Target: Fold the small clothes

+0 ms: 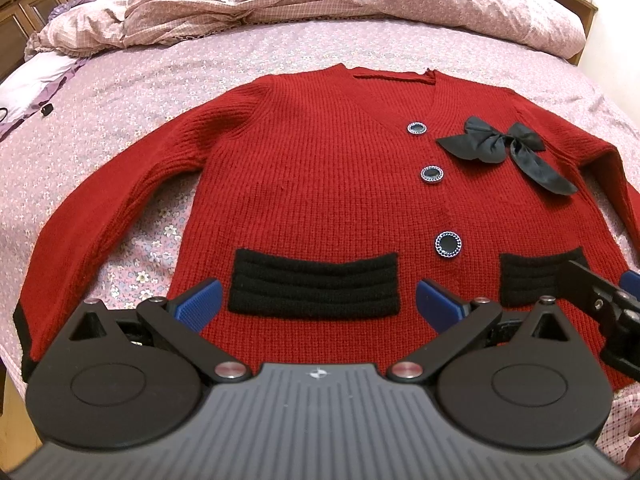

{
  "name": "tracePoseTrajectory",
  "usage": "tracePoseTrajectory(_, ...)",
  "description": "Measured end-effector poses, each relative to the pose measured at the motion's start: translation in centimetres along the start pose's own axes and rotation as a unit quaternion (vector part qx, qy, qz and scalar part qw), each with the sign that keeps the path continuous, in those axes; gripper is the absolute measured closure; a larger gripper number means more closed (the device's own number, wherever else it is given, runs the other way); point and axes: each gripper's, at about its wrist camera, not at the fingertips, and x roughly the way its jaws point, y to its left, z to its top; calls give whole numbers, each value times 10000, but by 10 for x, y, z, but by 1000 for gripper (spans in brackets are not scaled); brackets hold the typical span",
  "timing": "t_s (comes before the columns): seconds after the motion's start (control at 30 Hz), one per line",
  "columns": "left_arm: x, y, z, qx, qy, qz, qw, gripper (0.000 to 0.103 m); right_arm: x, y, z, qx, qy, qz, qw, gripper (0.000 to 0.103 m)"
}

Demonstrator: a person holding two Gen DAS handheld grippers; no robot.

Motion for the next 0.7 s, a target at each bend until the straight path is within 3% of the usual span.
tracePoseTrajectory(0.7, 16, -11, 26, 236, 222, -90, 9994, 0, 3, -36, 10, 579, -49, -131, 9982, 0)
